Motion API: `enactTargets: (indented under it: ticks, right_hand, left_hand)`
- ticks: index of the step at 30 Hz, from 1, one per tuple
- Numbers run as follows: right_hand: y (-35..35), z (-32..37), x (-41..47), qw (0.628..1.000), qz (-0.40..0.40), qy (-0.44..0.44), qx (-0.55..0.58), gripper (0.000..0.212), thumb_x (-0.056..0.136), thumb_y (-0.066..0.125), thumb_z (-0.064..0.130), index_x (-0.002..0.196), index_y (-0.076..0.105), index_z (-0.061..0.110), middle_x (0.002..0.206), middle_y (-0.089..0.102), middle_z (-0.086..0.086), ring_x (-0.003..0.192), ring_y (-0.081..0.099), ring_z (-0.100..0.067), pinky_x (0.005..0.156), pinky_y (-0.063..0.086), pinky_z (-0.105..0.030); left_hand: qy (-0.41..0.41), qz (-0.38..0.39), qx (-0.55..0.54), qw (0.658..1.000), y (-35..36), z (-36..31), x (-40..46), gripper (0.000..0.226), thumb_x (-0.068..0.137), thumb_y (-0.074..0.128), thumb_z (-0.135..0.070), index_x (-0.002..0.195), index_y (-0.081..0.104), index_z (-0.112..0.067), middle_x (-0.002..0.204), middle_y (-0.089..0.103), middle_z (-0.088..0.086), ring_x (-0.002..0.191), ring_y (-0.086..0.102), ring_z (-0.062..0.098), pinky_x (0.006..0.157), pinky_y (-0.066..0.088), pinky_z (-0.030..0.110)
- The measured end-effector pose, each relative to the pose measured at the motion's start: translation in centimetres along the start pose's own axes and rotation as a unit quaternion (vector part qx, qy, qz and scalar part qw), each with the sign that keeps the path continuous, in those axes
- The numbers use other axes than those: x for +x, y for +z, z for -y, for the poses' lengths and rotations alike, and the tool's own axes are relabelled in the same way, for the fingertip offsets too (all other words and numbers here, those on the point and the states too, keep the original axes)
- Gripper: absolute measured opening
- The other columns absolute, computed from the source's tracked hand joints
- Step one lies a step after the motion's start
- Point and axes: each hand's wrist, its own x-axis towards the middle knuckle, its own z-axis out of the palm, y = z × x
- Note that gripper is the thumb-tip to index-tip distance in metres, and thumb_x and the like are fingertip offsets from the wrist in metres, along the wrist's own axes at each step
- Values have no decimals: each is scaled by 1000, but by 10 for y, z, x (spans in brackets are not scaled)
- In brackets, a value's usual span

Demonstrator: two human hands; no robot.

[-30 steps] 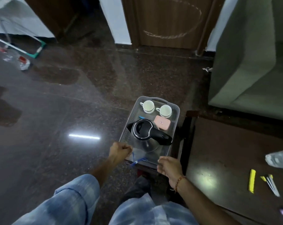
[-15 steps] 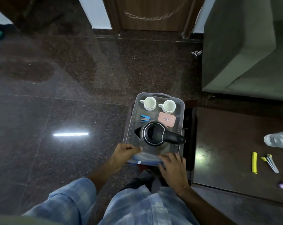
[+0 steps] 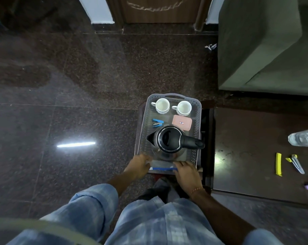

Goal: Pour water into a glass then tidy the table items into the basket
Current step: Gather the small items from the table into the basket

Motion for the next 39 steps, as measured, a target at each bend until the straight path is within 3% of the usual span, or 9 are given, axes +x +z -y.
enactTargets:
  ticks: [3, 7, 11, 15, 20, 25, 29, 33, 39]
  right_hand:
    - [-9, -8, -10, 999, -10, -1, 41, 46, 92, 57, 32, 135, 52, 17, 131, 60, -2, 123, 51, -21, 105, 40, -32]
    - [-34, -42, -49, 979, -95, 104, 144, 43, 87, 65, 32, 126, 60, 15, 119, 65, -7, 110, 61, -24, 93, 51, -33]
    - [-55, -108, -104, 926, -162, 268, 209, 37, 85, 66, 27, 119, 65, 12, 115, 69, -11, 104, 65, -28, 89, 51, -31]
    - [-72, -176, -161, 860, -232, 380, 249, 32, 84, 70, 18, 114, 69, 6, 113, 72, -12, 96, 70, -29, 86, 50, -29]
    - [-88, -259, -202, 818, -258, 435, 274, 33, 84, 69, 15, 115, 68, 4, 108, 72, -16, 90, 68, -27, 80, 45, -24]
    - [-88, -355, -199, 818, -250, 418, 307, 30, 86, 65, 13, 115, 67, 4, 110, 70, -15, 84, 63, -18, 75, 41, -16]
    - [-80, -435, -180, 810, -217, 415, 352, 32, 86, 63, 13, 117, 64, 3, 110, 69, -17, 97, 67, -31, 89, 53, -33]
    - [-61, -502, -147, 850, -167, 377, 330, 34, 86, 65, 17, 114, 62, -2, 105, 68, -21, 94, 66, -36, 86, 50, -37]
    - [-25, -561, -97, 895, -64, 356, 260, 42, 90, 58, 16, 128, 52, 0, 125, 58, -23, 118, 54, -36, 102, 40, -39]
  left_hand:
    - [20, 5, 181, 983, 5, -14, -10, 39, 95, 44, -17, 133, 52, -10, 136, 55, 13, 124, 53, 33, 101, 48, 43]
    - [56, -26, 374, 925, 20, -60, -41, 47, 96, 44, -33, 134, 46, -6, 130, 56, 14, 119, 54, 35, 99, 44, 46]
    - [176, 50, 376, 908, 38, -132, -52, 46, 96, 41, -51, 114, 58, -12, 118, 63, 11, 109, 61, 32, 88, 47, 40]
    - [272, 119, 296, 908, 62, -215, -42, 38, 96, 46, -46, 106, 60, -12, 109, 65, 12, 100, 64, 31, 79, 53, 39]
    - [309, 166, 302, 886, 109, -302, -6, 44, 94, 51, -44, 117, 61, -8, 116, 65, 16, 111, 62, 34, 92, 52, 43]
    - [263, 175, 254, 914, 166, -376, 37, 50, 93, 56, -43, 131, 57, -11, 129, 63, 12, 118, 60, 28, 100, 49, 41]
    - [180, 168, 157, 956, 219, -426, 80, 36, 90, 62, -34, 118, 68, -11, 112, 72, 9, 111, 65, 26, 98, 50, 36]
    - [114, 114, 95, 982, 279, -461, 137, 25, 87, 67, -27, 105, 72, -10, 101, 75, 9, 106, 67, 25, 97, 48, 28]
    - [16, 50, 31, 998, 351, -488, 199, 35, 79, 73, -41, 93, 68, -9, 104, 71, 15, 104, 66, 29, 87, 53, 32]
